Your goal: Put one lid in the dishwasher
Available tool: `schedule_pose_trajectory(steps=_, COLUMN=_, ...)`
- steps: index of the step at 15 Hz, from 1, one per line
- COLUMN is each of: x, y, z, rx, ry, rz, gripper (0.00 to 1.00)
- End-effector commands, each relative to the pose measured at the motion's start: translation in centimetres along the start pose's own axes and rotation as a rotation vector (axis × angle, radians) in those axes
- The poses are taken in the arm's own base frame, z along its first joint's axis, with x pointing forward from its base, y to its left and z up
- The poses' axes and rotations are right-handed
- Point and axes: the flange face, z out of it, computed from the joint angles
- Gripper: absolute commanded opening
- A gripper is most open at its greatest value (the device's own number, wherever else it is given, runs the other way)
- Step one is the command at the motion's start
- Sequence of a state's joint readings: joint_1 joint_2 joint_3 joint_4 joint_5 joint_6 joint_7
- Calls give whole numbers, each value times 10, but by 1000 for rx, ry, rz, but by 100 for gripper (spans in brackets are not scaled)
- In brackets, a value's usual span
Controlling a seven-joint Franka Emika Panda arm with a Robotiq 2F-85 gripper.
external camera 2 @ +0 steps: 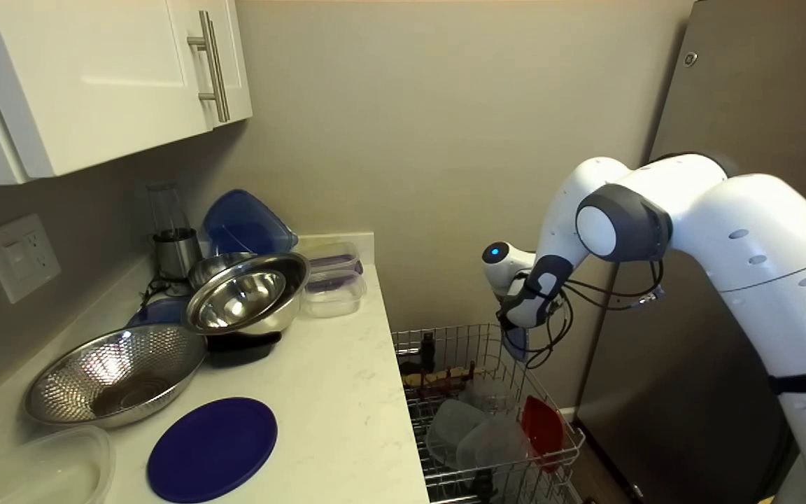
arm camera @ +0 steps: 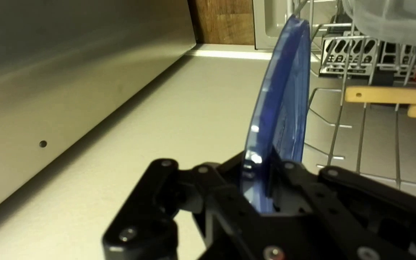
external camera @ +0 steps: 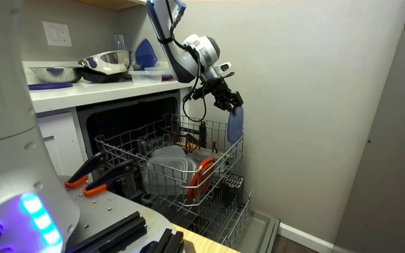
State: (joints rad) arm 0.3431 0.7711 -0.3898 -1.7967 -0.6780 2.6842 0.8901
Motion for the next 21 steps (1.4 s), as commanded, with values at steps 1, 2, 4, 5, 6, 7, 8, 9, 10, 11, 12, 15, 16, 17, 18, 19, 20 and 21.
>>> schedule_pose_trajectory(steps=1, x=-1, y=9, z=-18, rx=84, ry=22, rz=21, gripper=3)
schedule_pose_trajectory(steps=2, x=-2, y=6, z=-17, rx=96, ry=23, rz=22, gripper=3)
schedule_pose_trajectory(steps=4, x=-5, y=0, z=-14, rx=125, ry=15, rz=20, gripper=3)
schedule_pose_trajectory(steps=5, x=-7, y=-3, z=-11, rx=136, ry=7, rz=17, gripper=3)
schedule_pose_trajectory(steps=6, x=-10, y=-6, z=-9, rx=139, ry=0, rz=18, gripper=3)
schedule_pose_trajectory(steps=7, x=-12, y=-8, z=-8, rx=133, ry=-7, rz=21, gripper=3)
schedule_pose_trajectory(steps=8, x=-13, y=-9, z=-7, rx=134, ry=-11, rz=21, gripper=3)
schedule_pose_trajectory(steps=9, x=-14, y=-10, z=-5, rx=129, ry=-12, rz=22, gripper=3)
schedule_pose_trajectory(steps=10, x=-15, y=-11, z=-4, rx=132, ry=-15, rz=23, gripper=3)
schedule_pose_trajectory(steps=11, x=-16, y=-11, z=-2, rx=130, ry=-18, rz=26, gripper=3)
schedule_pose_trajectory(steps=12, x=-17, y=-12, z=0, rx=132, ry=-22, rz=30, gripper=3)
schedule_pose_trajectory(steps=15, x=-20, y=-15, z=9, rx=124, ry=-35, rz=36, gripper=3)
schedule_pose_trajectory(steps=16, x=-21, y=-16, z=12, rx=123, ry=-40, rz=39, gripper=3)
schedule_pose_trajectory(steps=17, x=-23, y=-16, z=14, rx=122, ry=-45, rz=39, gripper=3)
schedule_pose_trajectory(steps=18, x=-25, y=-17, z=17, rx=119, ry=-50, rz=41, gripper=3)
schedule_pose_trajectory(steps=19, x=-26, y=-18, z=20, rx=115, ry=-54, rz=42, gripper=3)
schedule_pose_trajectory(steps=20, x=-28, y=-19, z=23, rx=113, ry=-59, rz=43, gripper=3)
schedule_pose_trajectory(steps=21, x=-29, y=-20, z=25, rx=112, ry=-63, rz=42, gripper=3)
